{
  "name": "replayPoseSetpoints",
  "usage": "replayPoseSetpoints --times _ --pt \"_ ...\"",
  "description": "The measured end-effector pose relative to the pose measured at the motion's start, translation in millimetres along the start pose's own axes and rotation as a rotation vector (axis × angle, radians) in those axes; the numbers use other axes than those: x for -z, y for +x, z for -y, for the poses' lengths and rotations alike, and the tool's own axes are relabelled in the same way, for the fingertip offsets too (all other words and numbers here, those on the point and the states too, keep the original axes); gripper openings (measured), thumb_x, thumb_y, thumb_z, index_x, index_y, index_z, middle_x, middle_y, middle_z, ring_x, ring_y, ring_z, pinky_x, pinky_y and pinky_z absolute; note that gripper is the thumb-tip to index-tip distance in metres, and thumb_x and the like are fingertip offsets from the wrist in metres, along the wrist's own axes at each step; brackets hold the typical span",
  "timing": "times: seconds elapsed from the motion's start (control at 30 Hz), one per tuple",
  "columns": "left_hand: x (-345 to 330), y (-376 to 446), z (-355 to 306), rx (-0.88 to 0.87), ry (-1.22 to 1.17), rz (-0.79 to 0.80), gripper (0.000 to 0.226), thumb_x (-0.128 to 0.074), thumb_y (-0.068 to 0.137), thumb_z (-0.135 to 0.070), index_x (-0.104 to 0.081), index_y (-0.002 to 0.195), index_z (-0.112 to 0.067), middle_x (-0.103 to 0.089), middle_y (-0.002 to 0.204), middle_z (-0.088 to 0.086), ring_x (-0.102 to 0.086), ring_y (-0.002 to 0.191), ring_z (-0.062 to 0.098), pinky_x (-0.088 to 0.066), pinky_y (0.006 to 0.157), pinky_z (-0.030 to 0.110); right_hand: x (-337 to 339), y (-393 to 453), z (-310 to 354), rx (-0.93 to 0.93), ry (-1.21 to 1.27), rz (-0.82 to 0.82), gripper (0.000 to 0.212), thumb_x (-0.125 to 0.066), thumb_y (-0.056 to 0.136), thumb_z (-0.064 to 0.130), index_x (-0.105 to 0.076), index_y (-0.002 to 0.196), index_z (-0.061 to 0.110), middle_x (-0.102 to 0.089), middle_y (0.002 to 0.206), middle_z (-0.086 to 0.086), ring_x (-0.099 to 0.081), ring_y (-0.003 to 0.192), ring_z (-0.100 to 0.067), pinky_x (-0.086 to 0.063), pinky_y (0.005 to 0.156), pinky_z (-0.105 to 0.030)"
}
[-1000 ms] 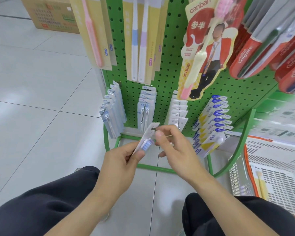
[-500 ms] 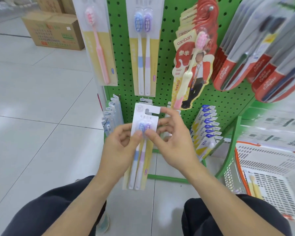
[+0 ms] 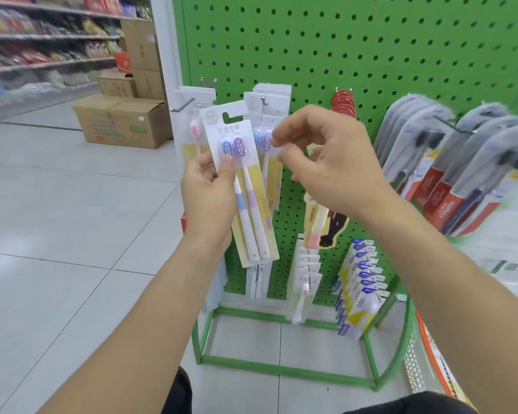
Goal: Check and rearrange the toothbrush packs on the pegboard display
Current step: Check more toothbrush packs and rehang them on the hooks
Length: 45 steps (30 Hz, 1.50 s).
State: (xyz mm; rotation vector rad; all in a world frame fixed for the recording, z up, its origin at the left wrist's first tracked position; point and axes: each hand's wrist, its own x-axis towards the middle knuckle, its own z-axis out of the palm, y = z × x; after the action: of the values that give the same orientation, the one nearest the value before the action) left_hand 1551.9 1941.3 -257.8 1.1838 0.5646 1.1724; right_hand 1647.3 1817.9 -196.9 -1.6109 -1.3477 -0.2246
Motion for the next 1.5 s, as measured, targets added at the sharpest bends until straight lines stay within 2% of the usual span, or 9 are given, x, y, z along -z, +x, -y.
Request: replayPoseSetpoints --times 0.13,0.33,0.47,0.6,0.73,0.87,1.03,1.23,1.5 --pt "-11 9 -8 -0.078 0.053 0.042 0.007 -0.059 0.101 -0.016 -0.055 0.106 -0.019 -0.071 0.104 0.003 -0.07 0.098 0.017 -0.054 0.098 0.047 20 25 -2 0.057 -0.163 -0.004 0.018 -0.059 0.089 0.004 -0.071 0.099 0.013 -0.071 0.094 0.007 -0.066 0.085 -0.007 -0.055 0.078 -0.019" --pt "-7 17 -7 -0.126 0.206 0.163 0.017 -0.056 0.102 -0.016 -0.053 0.119 -0.015 -0.071 0.108 0.008 -0.07 0.105 0.024 -0.054 0.097 0.05 49 68 -2 -0.013 -0.196 0.065 0.016 -0.062 0.092 0.009 -0.065 0.093 0.024 -0.069 0.095 0.007 -0.067 0.083 -0.009 -0.059 0.074 -0.025" --pt "-5 16 -7 -0.187 0.269 0.226 0.012 -0.054 0.103 -0.014 -0.051 0.11 -0.024 -0.071 0.101 -0.001 -0.07 0.097 0.015 -0.056 0.083 0.034 59 97 -3 -0.066 -0.267 0.142 0.011 -0.063 0.095 0.014 -0.066 0.1 0.022 -0.067 0.095 0.01 -0.06 0.069 0.001 -0.052 0.067 -0.016" --pt "-10 18 -10 -0.23 0.358 0.276 0.013 -0.053 0.104 -0.017 -0.049 0.114 -0.022 -0.071 0.106 0.002 -0.07 0.097 0.022 -0.058 0.082 0.038 54 120 -7 -0.042 -0.393 0.249 0.013 -0.061 0.097 0.015 -0.068 0.107 0.019 -0.068 0.1 0.006 -0.06 0.074 0.003 -0.052 0.069 -0.013" --pt "-12 19 -8 -0.251 0.439 0.308 0.017 -0.054 0.103 -0.02 -0.047 0.103 -0.036 -0.071 0.106 -0.005 -0.07 0.095 0.019 -0.055 0.091 0.048 44 135 -9 -0.008 -0.503 0.35 0.018 -0.058 0.099 0.015 -0.072 0.11 0.02 -0.07 0.107 0.0 -0.064 0.093 -0.013 -0.052 0.085 -0.029" --pt "-10 21 3 -0.249 0.487 0.309 0.006 -0.05 0.098 -0.037 -0.048 0.101 -0.042 -0.073 0.092 -0.009 -0.071 0.089 0.016 -0.041 0.108 0.055 36 148 -15 0.023 -0.607 0.395 0.018 -0.061 0.099 0.016 -0.073 0.112 0.018 -0.07 0.106 -0.001 -0.061 0.088 -0.015 -0.044 0.08 -0.026" --pt "-11 23 6 -0.226 0.495 0.316 0.016 -0.045 0.093 -0.044 -0.045 0.097 -0.059 -0.071 0.09 -0.02 -0.07 0.086 0.007 -0.036 0.111 0.06 21 156 -23 0.044 -0.649 0.492 0.016 -0.066 0.097 0.018 -0.074 0.11 0.014 -0.068 0.091 0.005 -0.06 0.077 -0.006 -0.045 0.076 -0.022" --pt "-16 18 -1 -0.233 0.456 0.299 0.009 -0.048 0.105 -0.02 -0.047 0.114 -0.023 -0.068 0.088 -0.006 -0.067 0.08 0.018 -0.056 0.076 0.038 15 168 -29 -0.023 -0.646 0.502 0.013 -0.069 0.094 0.013 -0.073 0.106 0.013 -0.063 0.078 0.009 -0.061 0.07 -0.004 -0.044 0.059 -0.015" --pt "-15 16 -5 -0.326 0.6 0.256 0.008 -0.048 0.105 -0.021 -0.045 0.113 -0.02 -0.058 0.075 -0.014 -0.057 0.063 -0.001 -0.048 0.076 0.032 13 173 -24 -0.08 -0.568 0.51 0.005 -0.07 0.092 0.011 -0.073 0.095 0.015 -0.065 0.078 0.009 -0.061 0.069 -0.005 -0.045 0.06 -0.016"
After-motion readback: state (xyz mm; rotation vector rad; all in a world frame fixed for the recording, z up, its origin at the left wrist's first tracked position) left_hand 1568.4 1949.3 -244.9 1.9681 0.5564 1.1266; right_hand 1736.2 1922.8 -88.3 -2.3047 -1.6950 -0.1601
